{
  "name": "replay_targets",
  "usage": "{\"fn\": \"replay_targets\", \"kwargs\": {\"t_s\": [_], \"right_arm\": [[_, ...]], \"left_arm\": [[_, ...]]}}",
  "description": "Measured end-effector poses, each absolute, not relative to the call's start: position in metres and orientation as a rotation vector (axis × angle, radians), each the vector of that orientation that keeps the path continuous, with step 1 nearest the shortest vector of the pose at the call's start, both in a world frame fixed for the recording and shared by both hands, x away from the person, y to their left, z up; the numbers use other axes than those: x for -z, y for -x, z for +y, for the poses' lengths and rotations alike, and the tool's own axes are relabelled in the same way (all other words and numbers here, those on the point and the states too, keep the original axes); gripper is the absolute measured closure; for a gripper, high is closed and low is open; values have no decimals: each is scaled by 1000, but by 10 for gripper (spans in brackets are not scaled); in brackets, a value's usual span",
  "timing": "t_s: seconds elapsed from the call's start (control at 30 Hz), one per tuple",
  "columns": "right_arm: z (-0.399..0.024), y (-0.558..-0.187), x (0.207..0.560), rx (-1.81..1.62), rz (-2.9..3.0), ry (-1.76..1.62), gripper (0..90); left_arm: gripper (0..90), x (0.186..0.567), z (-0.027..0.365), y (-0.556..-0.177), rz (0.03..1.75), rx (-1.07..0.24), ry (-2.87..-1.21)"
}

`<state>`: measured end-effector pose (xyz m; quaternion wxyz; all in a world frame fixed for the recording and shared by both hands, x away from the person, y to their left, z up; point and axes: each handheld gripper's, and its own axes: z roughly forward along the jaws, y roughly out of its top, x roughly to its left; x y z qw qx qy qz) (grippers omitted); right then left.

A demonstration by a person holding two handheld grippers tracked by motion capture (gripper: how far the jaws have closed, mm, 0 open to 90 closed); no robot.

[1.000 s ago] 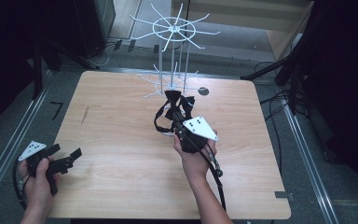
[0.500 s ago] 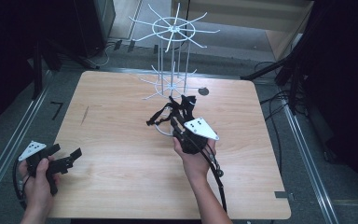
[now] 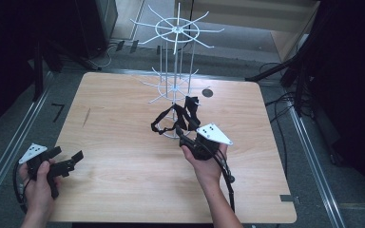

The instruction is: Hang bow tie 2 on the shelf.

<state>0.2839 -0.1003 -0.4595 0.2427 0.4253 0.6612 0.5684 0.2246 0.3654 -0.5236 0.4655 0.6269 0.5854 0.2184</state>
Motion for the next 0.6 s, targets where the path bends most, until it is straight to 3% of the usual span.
{"fn": "replay_targets", "kwargs": {"t_s": [0.6], "right_arm": [[-139,-279,474,-1480,1800,-1204,366]], "left_arm": [[2,524,365,-225,1437,-538,-1540]]}}
